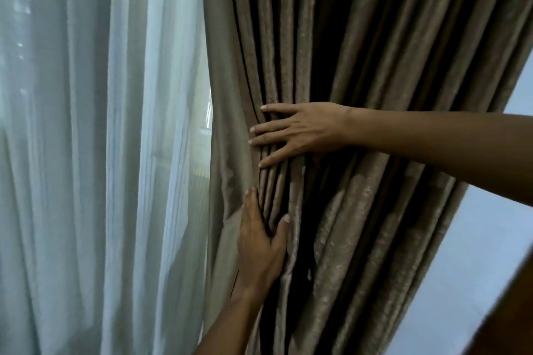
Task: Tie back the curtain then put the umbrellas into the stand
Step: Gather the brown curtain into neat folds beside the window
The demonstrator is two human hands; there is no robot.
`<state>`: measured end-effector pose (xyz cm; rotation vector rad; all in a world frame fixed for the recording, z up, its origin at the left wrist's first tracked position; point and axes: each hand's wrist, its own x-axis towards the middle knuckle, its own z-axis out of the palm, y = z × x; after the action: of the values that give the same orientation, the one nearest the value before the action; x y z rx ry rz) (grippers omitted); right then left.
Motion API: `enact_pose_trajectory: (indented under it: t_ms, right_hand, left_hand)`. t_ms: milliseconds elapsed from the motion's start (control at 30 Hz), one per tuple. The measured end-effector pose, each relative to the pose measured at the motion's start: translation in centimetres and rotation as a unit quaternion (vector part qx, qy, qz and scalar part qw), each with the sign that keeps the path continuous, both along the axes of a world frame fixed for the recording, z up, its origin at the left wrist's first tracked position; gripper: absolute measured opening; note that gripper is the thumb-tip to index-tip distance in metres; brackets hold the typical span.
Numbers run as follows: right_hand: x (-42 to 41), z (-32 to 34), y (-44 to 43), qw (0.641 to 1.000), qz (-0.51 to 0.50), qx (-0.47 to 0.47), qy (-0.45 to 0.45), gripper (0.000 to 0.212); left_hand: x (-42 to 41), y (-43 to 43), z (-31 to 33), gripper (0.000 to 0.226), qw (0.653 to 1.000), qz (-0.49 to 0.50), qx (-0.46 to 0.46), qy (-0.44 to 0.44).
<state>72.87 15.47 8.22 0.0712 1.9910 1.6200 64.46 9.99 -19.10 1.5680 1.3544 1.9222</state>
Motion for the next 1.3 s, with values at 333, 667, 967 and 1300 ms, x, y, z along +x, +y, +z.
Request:
enact_pose_trajectory:
  t_ms: [333,667,967,1300]
  right_hand:
    - [1.3,0.8,-2.5,0.996,-0.061,-0.062,0.006,0.04]
    - [11.1,2.2,-7.8,0.998,-0.024,-0.052,0.029,0.042]
    - [23.8,0.8,-9.8,0.988,0.036,-0.073,0.133,0.046]
    - [33.8,-0.3,-9.1,0.979,0.053,-0.065,0.185,0.037]
  left_hand:
    - [3.2,0.2,0.5,0.074,0.999,-0.042,0.019,0.027]
    - [10.9,-3.9,2.1,0.06,0.989,-0.129,0.057,0.05]
    - [20.5,-6.9,2.3,0.062,0.984,-0.154,0.017,0.09]
    - [30.4,-7.0,3.0,0.095,0.992,-0.052,-0.029,0.11]
